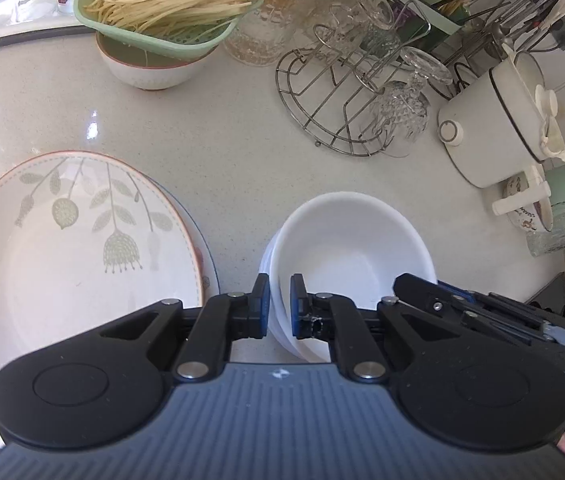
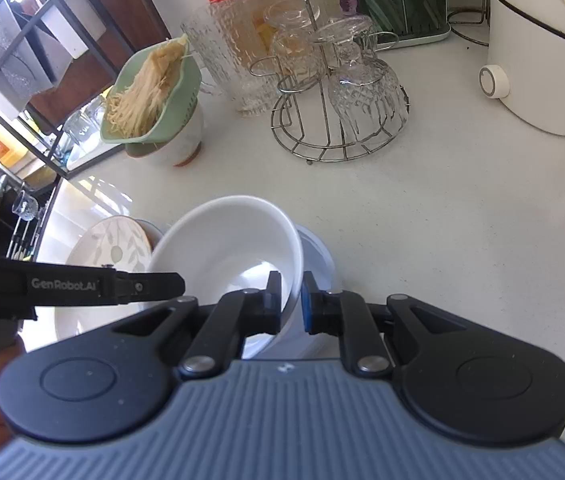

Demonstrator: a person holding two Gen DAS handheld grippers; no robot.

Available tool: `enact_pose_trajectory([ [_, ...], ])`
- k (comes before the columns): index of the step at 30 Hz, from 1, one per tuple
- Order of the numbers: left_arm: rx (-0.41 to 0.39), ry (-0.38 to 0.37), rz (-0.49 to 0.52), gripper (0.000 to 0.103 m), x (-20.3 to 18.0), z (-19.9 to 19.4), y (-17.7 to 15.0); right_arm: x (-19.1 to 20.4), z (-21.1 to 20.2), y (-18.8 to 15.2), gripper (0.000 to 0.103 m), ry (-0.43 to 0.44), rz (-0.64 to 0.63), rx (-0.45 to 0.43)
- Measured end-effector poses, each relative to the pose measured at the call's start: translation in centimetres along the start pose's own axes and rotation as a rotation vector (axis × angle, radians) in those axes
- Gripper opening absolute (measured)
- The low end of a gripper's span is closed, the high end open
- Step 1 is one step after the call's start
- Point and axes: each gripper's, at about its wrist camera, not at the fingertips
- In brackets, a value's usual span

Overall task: Organize plates and bowls
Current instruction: 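Lower the ceramic bowl into the plastic bowls and open both grippers, then close both grippers on the rim of the nested bowl stack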

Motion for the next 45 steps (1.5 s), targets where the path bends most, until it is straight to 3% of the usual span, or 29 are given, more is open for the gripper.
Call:
enact_pose_trajectory([
  [3,-0.002,0.008,-0.006,0.010,0.2,-0.1,0.1,0.0,-0.2,0.2,0.021,-0.004,-0.012,-0.007],
  [5,0.004,0.002,-0.020,0.020,0.4,0.0,0.1,-0.2,-0.5,0.4,0.049,0.005,-0.008,-0.034],
  [7,0.001,0.000,-0.034,0.042,0.6,-0.1,0.1,-0.5,-0.9,0.6,0.063,0.041,0.000,-0.072],
  [11,-0.005,0.007,-0.041,0.043,0.8,-0.3,-0.1,-1.6,0.0,1.0,0.062,0.038,0.054,-0.072],
  [17,-0.009,0.017,-0.051,0.043,1.0,-0.5,-0.4,-3.9,2.9,0.8,0.062,0.050,0.198,0.047],
  [20,-0.009,0.017,-0.053,0.043,1.0,-0.5,-0.6,-4.2,3.7,0.2,0.062,0.070,0.236,0.073],
  [24,-0.014,0.002,-0.033,0.043,0.4,-0.4,-0.6,-4.4,5.0,-0.6,0.060,0.036,0.284,0.108],
  [32,-0.029,-0.002,-0.022,0.045,-0.2,-0.4,-0.8,-5.6,5.9,-1.9,0.026,0.079,0.388,0.148],
  [45,-0.021,-0.044,0.016,0.047,-2.8,1.4,0.1,-7.2,4.4,-1.5,0.017,0.116,0.359,0.114],
])
Point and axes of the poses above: each gripper's, at about its wrist camera, not at the fingertips, and z roughly the way its jaws point, x to its left, y to its top, and after that the axes turned 4 degrees about z, right-handed
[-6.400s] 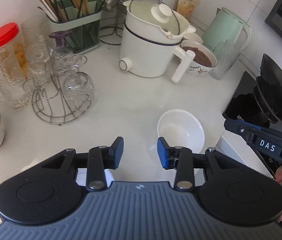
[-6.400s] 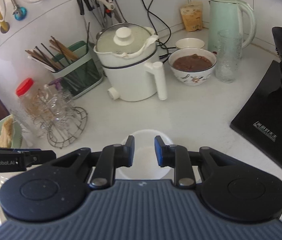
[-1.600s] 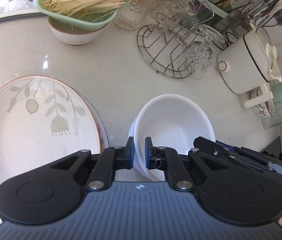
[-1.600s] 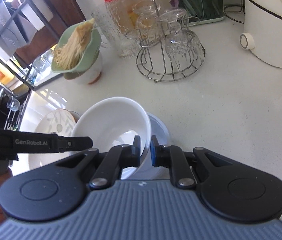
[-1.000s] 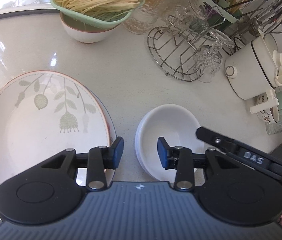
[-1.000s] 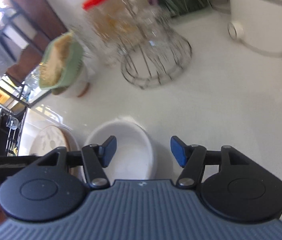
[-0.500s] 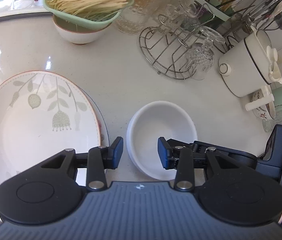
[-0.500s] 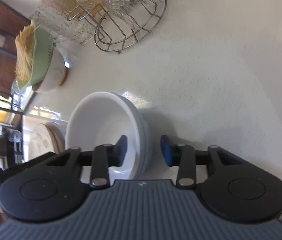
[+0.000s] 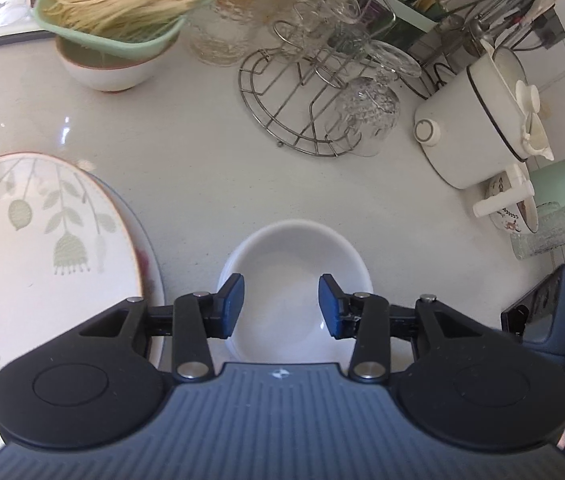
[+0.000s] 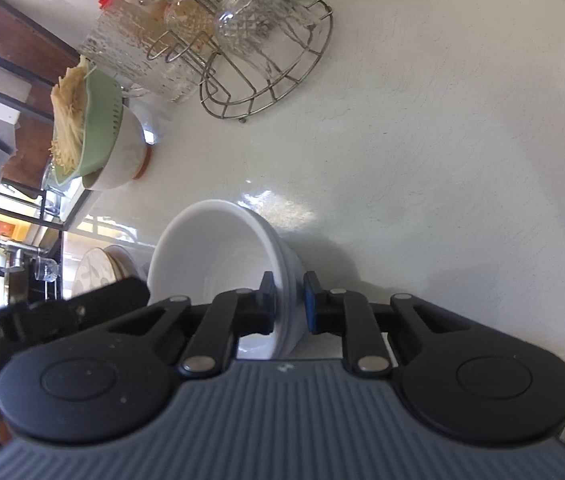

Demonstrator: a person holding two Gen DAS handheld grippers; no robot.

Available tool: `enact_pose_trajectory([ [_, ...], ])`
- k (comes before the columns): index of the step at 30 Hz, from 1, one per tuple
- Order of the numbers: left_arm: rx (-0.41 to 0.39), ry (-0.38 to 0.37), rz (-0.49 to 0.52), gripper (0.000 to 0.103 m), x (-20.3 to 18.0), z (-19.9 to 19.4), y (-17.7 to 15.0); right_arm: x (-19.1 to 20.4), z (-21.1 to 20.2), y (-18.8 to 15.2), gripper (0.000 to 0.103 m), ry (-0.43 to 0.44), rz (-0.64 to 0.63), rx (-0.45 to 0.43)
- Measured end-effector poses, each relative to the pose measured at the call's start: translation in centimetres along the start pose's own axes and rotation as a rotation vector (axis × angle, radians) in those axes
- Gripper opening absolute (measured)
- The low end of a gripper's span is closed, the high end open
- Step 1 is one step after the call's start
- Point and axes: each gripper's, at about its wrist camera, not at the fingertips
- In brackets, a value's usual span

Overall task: Organize plates and bowls
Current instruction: 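Close both grippers on the rim of the nested bowl stack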

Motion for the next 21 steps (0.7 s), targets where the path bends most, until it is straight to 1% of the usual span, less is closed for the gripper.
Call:
enact_pose_trajectory([
  [4,-0.001,0.006,0.022,0.051,-0.6,0.5,0.3,-0.9,-0.7,-0.1,0.016,-0.007,0.004,0.001],
  [5,-0.003,0.011,0.037,0.051,-0.9,0.6,0.3,-1.1,-0.9,-0.1,0.016,-0.011,0.005,0.002],
  [7,-0.014,0.041,0.102,0.058,-1.8,0.7,0.1,-1.4,-1.4,-0.2,0.016,-0.018,0.003,-0.005],
  [9,-0.016,0.054,0.140,0.059,-2.6,0.9,-0.2,-1.8,-1.9,-0.3,0.016,-0.023,0.009,-0.013],
  [11,0.011,0.035,0.134,0.059,-2.7,1.6,-0.3,-2.3,-2.3,-0.4,0.016,-0.028,0.017,-0.015],
  [17,0.076,0.026,0.115,0.059,-2.3,3.4,-1.1,-3.3,-3.5,-0.8,0.016,-0.039,0.032,-0.019],
  [21,0.108,0.024,0.108,0.058,-2.2,4.2,-1.7,-3.3,-3.6,-1.1,0.016,-0.046,0.036,-0.019],
])
Point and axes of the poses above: each gripper's, at about its wrist camera, not at the fingertips, and z roughly the way its jaws point, x to its left, y to its top, and after that the axes turned 4 degrees about z, right-handed
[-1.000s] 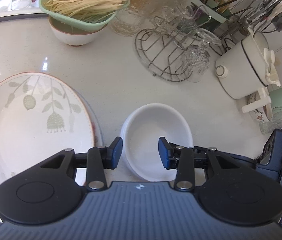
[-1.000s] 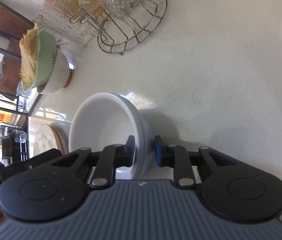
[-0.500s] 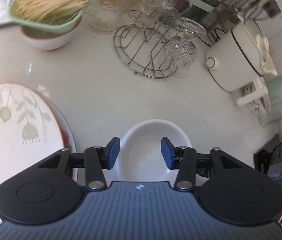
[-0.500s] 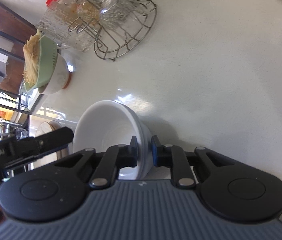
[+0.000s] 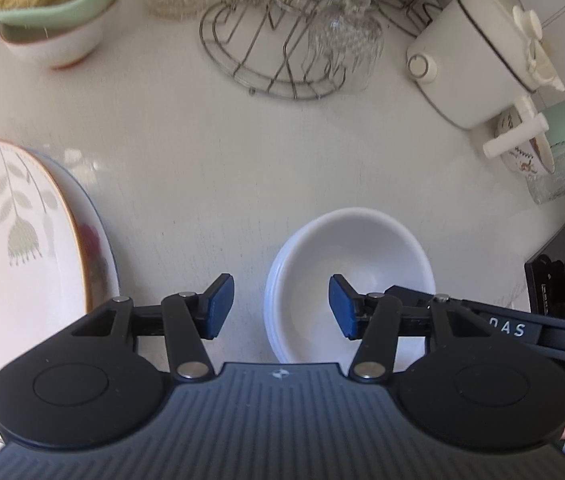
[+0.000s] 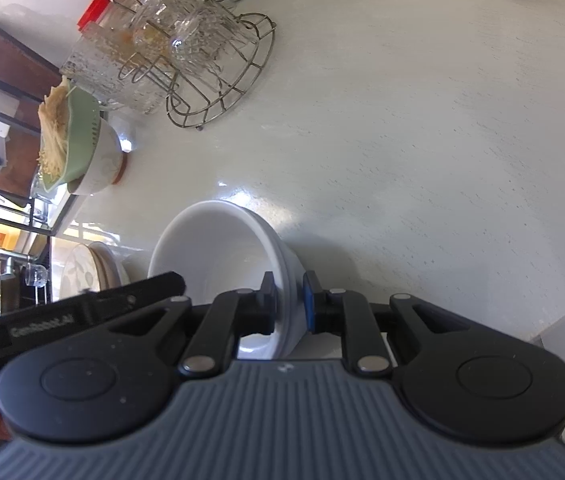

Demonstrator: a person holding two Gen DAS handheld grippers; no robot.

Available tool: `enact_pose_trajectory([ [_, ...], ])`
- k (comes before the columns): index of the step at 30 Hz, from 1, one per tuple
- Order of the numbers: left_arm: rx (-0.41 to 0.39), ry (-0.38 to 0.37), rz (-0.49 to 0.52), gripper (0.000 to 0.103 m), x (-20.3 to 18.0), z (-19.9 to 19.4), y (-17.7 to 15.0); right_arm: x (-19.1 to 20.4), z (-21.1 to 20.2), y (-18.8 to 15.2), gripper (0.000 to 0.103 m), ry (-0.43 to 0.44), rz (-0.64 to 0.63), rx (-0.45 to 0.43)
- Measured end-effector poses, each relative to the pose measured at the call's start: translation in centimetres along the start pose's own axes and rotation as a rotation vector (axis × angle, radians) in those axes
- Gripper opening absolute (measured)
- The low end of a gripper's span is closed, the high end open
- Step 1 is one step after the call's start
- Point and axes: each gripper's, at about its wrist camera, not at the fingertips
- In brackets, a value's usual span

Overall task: Organize plates and bowls
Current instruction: 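Close both grippers on the rim of the nested bowl stack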

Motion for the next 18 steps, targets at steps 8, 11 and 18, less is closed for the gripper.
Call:
enact_pose_trajectory([
  [8,0.036,0.016,0.013,0.056,-0.3,1.4,-0.7,-0.1,0.9,-0.3,0.016,-0.017,0.009,0.021],
  [11,0.051,0.023,0.020,0.047,-0.4,2.0,-0.7,0.0,1.4,-0.3,0.018,-0.025,0.010,0.026],
  [18,0.063,0.033,0.014,0.038,-0.2,2.9,-0.8,-0.4,2.1,-0.4,0.019,0.004,0.042,0.029],
])
Point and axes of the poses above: each gripper's, at about its wrist camera, not at the fingertips, and z roughly the way its jaws point, x to its left, y to its top, and after that the axes turned 4 degrees about z, right-handed
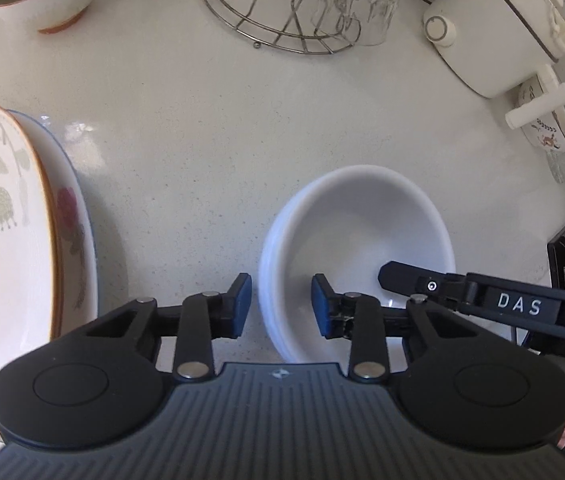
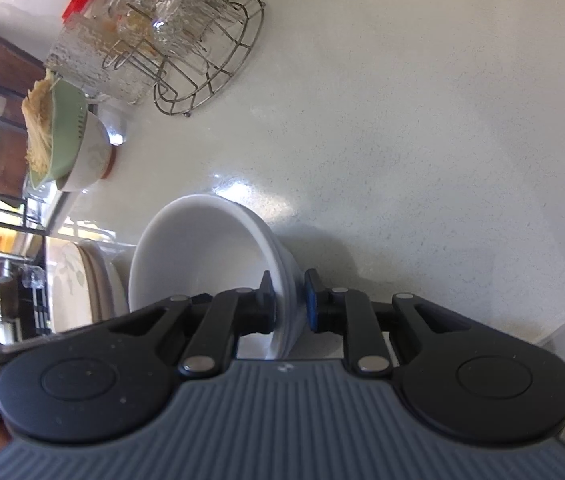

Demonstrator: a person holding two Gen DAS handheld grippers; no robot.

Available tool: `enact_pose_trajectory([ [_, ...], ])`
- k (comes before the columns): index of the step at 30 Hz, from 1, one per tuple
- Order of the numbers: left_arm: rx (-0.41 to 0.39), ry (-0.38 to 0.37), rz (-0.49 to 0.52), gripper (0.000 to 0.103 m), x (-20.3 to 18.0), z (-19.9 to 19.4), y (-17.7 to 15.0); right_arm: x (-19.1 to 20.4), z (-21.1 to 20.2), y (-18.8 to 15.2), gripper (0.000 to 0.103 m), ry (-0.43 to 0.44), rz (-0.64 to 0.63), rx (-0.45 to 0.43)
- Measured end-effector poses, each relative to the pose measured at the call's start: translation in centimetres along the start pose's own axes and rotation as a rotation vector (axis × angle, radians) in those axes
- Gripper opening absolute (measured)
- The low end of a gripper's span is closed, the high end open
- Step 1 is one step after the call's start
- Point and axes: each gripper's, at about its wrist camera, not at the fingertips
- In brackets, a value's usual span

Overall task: Organize plates and bowls
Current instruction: 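Close both grippers on the rim of the nested bowl stack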

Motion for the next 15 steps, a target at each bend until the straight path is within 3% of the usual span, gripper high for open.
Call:
enact_pose_trajectory([
  [15,-0.044,-0.015,0.032,0.031,-0.3,-1.5,0.2,-0.2,-0.8,-0.1,0.019,0.037,0.073,-0.014],
])
Point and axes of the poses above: each gripper's, at about its wrist camera, not at the fingertips, and z roughly the way its jaws point, x to its left, y to its top, and after that the axes turned 4 degrees about z, right-handed
